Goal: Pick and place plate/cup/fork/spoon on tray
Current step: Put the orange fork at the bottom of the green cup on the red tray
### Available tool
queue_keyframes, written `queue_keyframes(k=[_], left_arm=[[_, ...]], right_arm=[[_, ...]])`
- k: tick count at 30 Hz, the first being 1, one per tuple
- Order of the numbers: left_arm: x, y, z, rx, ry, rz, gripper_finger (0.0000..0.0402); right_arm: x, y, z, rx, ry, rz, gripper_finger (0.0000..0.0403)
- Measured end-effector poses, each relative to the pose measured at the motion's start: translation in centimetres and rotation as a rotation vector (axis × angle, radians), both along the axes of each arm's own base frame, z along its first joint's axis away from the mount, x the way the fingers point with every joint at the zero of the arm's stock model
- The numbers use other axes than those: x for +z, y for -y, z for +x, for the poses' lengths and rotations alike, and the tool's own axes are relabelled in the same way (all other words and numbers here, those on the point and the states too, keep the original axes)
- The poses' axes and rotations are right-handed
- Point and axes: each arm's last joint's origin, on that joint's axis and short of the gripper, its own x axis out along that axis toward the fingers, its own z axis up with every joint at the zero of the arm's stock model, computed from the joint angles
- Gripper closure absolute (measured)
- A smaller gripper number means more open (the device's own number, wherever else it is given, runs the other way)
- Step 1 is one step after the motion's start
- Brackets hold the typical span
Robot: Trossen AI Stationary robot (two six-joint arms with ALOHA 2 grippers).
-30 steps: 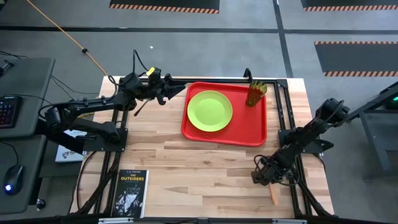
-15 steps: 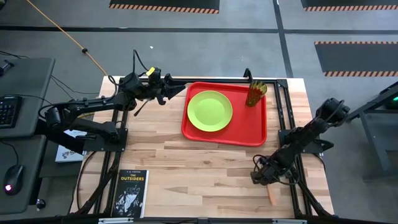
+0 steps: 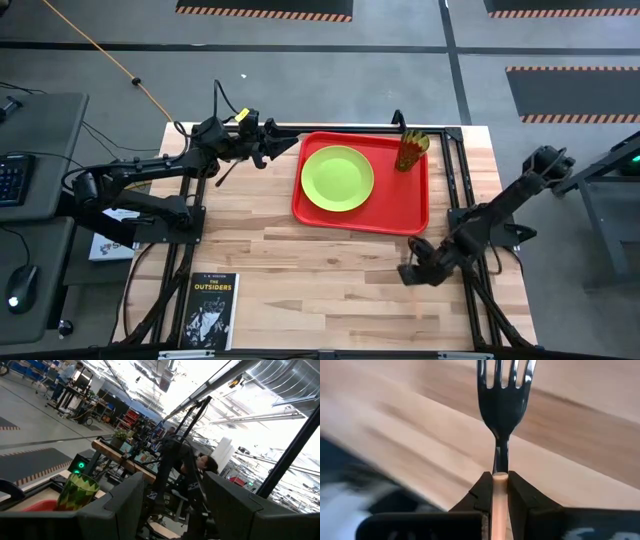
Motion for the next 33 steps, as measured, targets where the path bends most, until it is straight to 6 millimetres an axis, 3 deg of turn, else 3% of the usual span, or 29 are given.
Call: queue_keyframes(k=[5,10,13,18,25,33], left_arm=[[0.0,0.0,0.0,0.000,0.000,-0.001,0.0202],[0.0,0.0,0.0,0.000,0.001,-0.001,0.0202],[0.0,0.0,0.0,0.000,0.002,-0.001,0.0202],[0.0,0.0,0.0,-0.004,0.004,-0.015,0.0202],[0.0,0.0,0.0,-0.005,0.004,-0.017,0.0202],[0.1,0.0,0.0,-0.004,0.008,-0.015,0.0202]], right_arm=[[1.1,2.4,2.2,-0.148,0.169,-0.075,0.0389],[3.5,6.3,5.1,-0.164,0.226,-0.210,0.0389],[5.6,8.9,5.8,-0.146,0.170,-0.317,0.0389],[7.2,13.1,4.6,-0.152,-0.059,-0.485,0.0389],[5.2,17.0,2.6,-0.275,-0.278,-0.513,0.0389],[1.1,18.3,0.9,-0.353,-0.360,-0.456,0.0389]])
